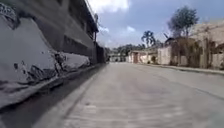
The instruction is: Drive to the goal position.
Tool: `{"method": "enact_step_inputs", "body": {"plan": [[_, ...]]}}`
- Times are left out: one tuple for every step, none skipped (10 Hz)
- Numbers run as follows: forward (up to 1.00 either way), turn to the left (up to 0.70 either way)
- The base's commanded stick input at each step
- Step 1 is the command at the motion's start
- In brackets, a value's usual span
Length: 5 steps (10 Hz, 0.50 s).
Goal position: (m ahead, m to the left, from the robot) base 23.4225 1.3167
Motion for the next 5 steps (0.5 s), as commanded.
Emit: {"method": "enact_step_inputs", "body": {"plan": [[1.0, 0.0], [1.0, 0.0], [1.0, -0.03], [1.0, -0.22], [1.0, -0.39]]}}
